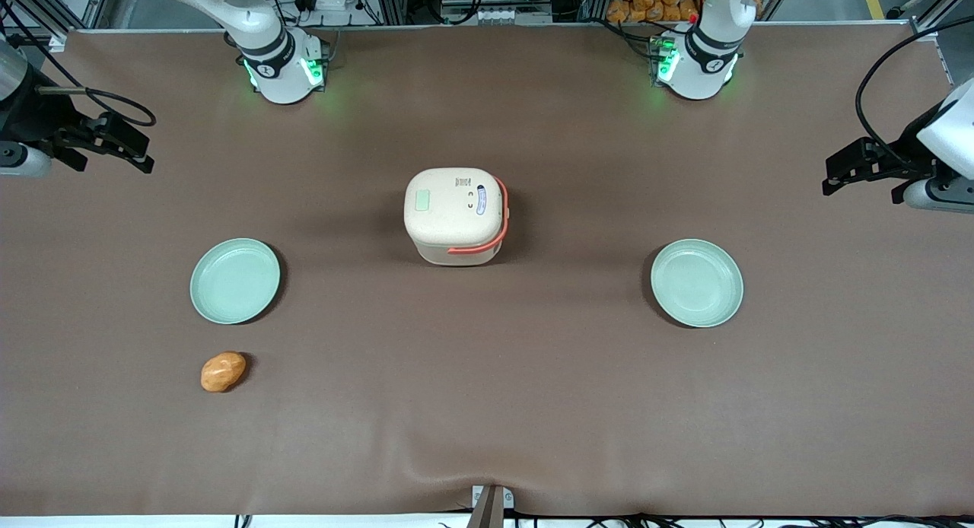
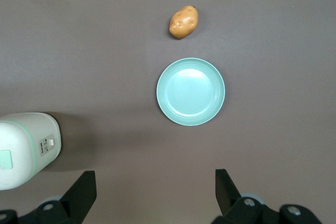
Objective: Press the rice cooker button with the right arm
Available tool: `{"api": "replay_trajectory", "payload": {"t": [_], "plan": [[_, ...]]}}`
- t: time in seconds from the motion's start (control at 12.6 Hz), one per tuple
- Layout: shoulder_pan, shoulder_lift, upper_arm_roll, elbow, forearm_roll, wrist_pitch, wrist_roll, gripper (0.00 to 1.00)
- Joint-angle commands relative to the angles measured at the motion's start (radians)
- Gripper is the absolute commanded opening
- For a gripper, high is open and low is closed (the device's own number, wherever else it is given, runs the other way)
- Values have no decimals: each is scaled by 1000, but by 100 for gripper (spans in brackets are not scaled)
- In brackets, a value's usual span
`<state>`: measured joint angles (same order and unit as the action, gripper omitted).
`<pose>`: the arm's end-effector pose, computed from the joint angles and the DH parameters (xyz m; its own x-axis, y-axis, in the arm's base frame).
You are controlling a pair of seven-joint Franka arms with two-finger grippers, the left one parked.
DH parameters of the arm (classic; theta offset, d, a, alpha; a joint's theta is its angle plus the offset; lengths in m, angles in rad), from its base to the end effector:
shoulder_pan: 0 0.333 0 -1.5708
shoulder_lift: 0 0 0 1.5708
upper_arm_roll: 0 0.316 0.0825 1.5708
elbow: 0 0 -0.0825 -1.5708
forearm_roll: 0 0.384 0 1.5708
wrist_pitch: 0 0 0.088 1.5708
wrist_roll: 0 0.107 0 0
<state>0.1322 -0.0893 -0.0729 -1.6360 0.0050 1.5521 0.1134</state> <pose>0.5237 0.0298 0.6402 0.9985 -0.0537 0.0038 -0.0537 -0.9985 -0.0120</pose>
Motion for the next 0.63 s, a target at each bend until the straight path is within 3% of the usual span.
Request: {"api": "replay_trajectory", "payload": {"t": [0.0,0.55], "plan": [[-20,-9,19,-7,-11,0,-9,100],[-26,-4,18,11,3,-4,-4,100]]}}
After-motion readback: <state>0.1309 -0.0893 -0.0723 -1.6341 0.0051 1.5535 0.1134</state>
